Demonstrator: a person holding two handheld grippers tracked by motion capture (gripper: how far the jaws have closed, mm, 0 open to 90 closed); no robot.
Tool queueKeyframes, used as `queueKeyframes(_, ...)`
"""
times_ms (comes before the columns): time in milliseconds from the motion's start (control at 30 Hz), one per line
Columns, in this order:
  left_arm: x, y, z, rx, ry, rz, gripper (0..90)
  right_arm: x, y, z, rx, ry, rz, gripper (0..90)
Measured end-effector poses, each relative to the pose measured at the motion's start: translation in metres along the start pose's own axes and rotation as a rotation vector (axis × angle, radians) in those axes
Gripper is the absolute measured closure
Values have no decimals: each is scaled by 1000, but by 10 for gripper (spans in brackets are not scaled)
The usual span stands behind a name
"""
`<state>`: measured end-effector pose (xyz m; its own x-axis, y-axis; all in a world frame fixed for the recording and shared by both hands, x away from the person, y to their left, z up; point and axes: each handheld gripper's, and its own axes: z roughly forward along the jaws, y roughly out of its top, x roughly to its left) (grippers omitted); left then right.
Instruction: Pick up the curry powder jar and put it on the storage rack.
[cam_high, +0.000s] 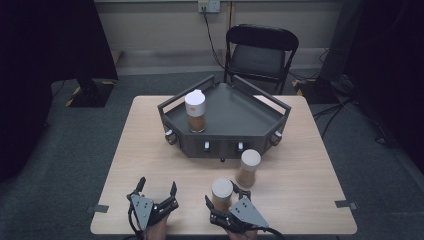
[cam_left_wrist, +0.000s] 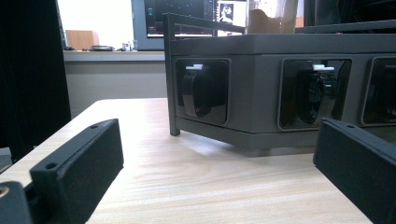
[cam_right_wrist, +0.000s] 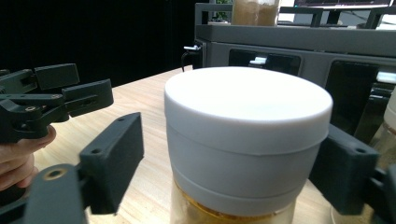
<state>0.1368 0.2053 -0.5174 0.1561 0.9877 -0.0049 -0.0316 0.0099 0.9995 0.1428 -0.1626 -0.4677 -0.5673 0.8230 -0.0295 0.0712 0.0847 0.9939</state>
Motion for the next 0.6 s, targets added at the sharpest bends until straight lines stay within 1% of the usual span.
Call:
queueKeyframes(200,0,0,0,0,0,0,11,-2,-2,-2,-8,-6,9,263)
queueKeyframes(367,0,0,0,0,0,1,11,-3,-3,-3,-10,-14,7,323)
queueKeyframes(600,-1,0,0,0,5,0,12,-7,-3,-3,-11,0,10,332)
